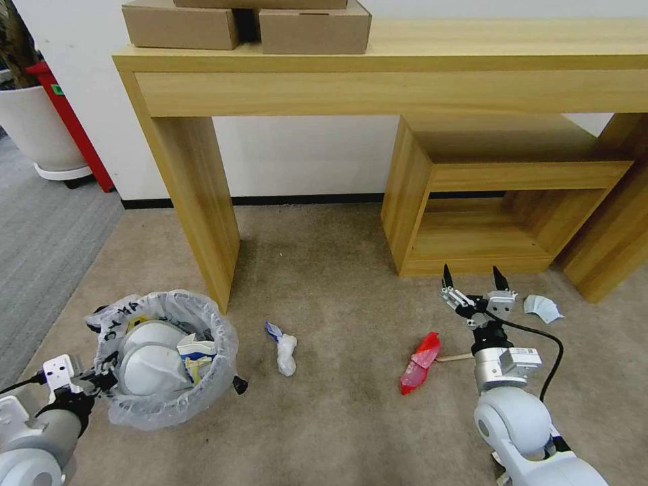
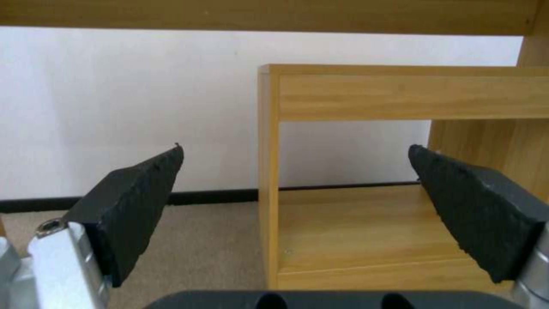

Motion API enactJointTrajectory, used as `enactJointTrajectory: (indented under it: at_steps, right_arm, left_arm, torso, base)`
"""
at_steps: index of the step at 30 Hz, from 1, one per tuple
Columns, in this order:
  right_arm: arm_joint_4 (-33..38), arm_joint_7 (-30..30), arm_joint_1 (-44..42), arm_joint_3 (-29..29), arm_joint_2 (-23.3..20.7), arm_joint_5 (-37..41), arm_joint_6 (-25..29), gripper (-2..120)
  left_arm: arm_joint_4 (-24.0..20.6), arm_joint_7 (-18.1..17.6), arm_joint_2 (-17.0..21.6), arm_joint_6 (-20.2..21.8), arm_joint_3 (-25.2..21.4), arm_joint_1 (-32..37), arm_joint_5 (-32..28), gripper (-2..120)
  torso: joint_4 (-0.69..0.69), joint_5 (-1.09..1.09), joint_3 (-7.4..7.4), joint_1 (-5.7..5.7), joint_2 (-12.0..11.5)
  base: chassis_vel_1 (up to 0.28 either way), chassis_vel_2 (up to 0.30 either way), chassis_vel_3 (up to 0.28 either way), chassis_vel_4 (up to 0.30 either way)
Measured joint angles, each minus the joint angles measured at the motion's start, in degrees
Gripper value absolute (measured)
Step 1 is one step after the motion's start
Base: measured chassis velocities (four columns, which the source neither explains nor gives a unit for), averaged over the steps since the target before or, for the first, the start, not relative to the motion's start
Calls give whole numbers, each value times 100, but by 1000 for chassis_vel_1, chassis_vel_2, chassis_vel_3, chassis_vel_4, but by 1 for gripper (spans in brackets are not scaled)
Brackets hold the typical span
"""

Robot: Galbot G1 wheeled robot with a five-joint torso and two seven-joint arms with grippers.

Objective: Pick up the trash bin and place the garbage on the floor into it.

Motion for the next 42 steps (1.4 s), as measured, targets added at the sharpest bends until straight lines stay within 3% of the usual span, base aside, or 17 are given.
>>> enactJointTrajectory:
  at_steps: [16, 21, 24, 29, 31, 36, 42]
  right_arm:
    - [-59, 169, 73, -119, -5, 47, -79, 100]
    - [-90, 671, 137, -449, -253, 672, -836, 100]
    - [-100, 1268, 317, -754, -444, 1689, -1853, 100]
    - [-215, 1834, 537, -953, -490, 2623, -2512, 100]
    - [-364, 2408, 758, -1175, -469, 3334, -2950, 100]
    - [-833, 2875, 1050, -1413, -308, 3786, -3190, 100]
    - [-1603, 2867, 1331, -1617, -155, 3753, -3190, 100]
  left_arm:
    - [32, 3, -44, 1, 9, 9, 22, 1]
    - [47, 20, -46, -19, 19, 26, 36, 1]
    - [46, 20, -47, -26, 17, 34, 36, 1]
    - [47, 20, -76, -43, 16, 44, 37, 1]
    - [55, 20, -111, -58, 15, 45, 43, 1]
    - [84, 24, -134, -88, -9, 45, 50, 1]
    - [126, 28, -155, -100, -21, 32, 50, 1]
  torso:
    - [0, 0, 1, 0, 0]
    - [0, 0, 0, 0, 0]
    - [0, 0, -1, 0, 0]
    - [0, 1, 0, 0, 0]
    - [0, 0, 0, 0, 0]
    - [0, 1, 0, 0, 0]
    - [0, 0, 0, 0, 0]
  base:
    - [-55, 52, 55, -53]
    - [0, 0, 0, 0]
    - [0, 0, 0, 0]
    - [0, 0, 0, 0]
    - [0, 0, 0, 0]
    - [0, 0, 0, 0]
    - [0, 0, 0, 0]
